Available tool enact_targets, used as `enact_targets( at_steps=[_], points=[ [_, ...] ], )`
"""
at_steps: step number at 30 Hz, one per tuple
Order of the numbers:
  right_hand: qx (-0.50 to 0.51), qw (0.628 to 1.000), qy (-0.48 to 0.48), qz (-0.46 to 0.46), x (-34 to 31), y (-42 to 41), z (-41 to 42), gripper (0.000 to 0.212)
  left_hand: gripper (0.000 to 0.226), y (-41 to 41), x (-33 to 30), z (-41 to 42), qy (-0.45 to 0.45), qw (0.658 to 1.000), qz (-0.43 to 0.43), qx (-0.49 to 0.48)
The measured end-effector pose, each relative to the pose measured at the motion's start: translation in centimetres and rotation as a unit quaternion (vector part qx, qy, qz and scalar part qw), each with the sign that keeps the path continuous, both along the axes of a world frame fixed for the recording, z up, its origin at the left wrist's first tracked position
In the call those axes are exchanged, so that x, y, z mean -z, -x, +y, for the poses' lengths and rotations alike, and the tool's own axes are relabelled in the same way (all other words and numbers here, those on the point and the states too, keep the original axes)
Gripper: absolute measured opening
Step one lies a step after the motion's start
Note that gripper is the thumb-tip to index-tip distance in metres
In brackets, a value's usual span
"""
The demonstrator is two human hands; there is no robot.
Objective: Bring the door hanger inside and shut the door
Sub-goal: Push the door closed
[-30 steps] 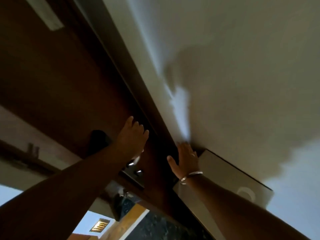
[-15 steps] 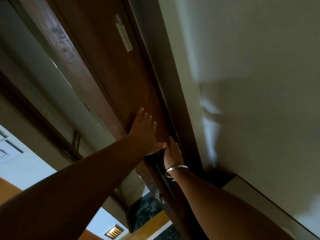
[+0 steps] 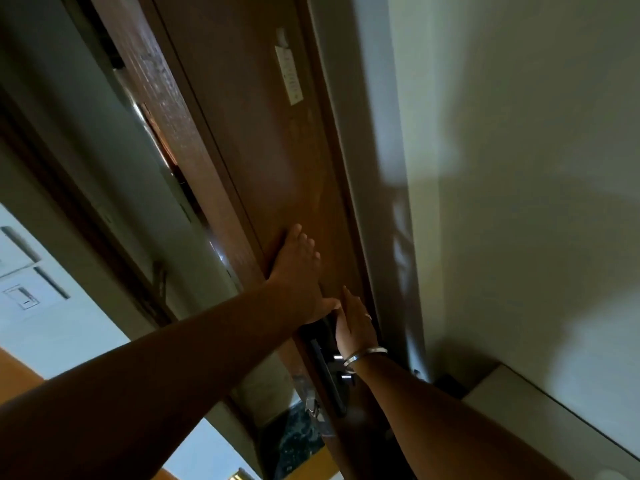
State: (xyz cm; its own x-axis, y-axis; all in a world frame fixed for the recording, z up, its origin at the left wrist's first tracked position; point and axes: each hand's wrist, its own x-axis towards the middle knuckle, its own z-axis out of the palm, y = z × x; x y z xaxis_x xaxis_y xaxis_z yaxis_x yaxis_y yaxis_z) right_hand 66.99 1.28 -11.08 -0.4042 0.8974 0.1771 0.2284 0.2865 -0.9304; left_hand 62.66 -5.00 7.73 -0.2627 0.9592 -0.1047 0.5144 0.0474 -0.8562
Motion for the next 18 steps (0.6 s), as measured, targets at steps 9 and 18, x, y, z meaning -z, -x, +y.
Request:
enact_targets(
  at_steps=[9, 18],
  points=[
    [-0.045, 0.994, -0.089, -0.054, 1.7, 10.5, -3.0, 0.071, 0.097, 12.1, 1.4, -4.7, -0.054, 0.998, -0.016, 0.017],
    [-0.129, 0.966, -0.187, -0.125, 2.8, 20.7, -3.0, 0.071, 0.09, 24.7, 4.1, -7.5, -0.155, 0.988, -0.005, 0.014]
  ],
)
